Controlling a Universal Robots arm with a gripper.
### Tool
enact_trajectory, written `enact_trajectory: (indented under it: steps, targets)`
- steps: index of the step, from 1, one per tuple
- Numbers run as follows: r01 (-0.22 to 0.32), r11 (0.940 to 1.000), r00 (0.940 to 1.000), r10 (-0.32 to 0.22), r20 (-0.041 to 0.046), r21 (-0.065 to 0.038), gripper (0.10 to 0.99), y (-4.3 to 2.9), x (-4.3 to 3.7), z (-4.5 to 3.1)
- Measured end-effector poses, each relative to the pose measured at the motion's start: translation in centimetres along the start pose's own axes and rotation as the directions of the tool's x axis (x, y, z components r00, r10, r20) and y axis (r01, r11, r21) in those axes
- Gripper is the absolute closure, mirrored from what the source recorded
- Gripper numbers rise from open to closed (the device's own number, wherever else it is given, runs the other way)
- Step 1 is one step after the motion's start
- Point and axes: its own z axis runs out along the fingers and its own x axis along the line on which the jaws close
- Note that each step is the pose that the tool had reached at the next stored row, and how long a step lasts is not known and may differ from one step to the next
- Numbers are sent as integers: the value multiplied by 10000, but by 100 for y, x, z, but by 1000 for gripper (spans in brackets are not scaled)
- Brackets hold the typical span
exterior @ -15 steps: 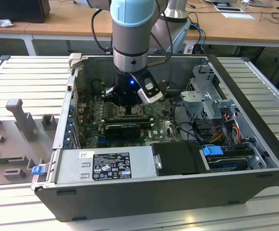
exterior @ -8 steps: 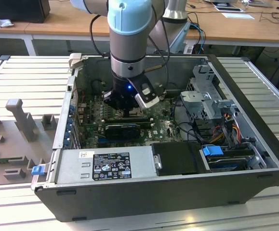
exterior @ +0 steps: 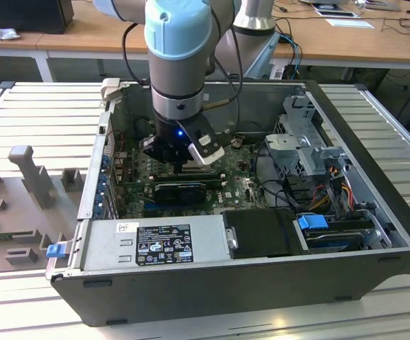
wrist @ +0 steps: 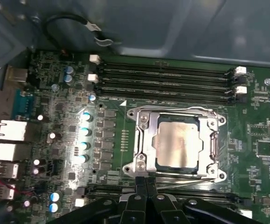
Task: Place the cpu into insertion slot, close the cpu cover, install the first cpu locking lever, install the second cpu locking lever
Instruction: 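Install the second cpu locking lever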
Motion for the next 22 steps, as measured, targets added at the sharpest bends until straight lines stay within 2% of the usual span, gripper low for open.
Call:
enact_trajectory:
  steps: [1,4,5,11,15,17,19,22]
  targets:
    - [1,10000,10000,-1,1,-23,980,-8,5,1]
    - [-3,9998,10000,4,12,-181,980,-43,46,6]
    - [-4,9997,10000,4,17,-259,980,-53,86,13]
    - [-8,9975,10000,11,47,-702,980,-83,98,104]
    - [-10,9964,10000,15,57,-847,980,-97,101,138]
    - [-10,9951,10000,16,66,-991,980,-99,101,151]
    - [-11,9940,10000,20,74,-1090,980,-101,102,166]
    - [-8,9929,10000,17,77,-1187,980,-113,116,190]
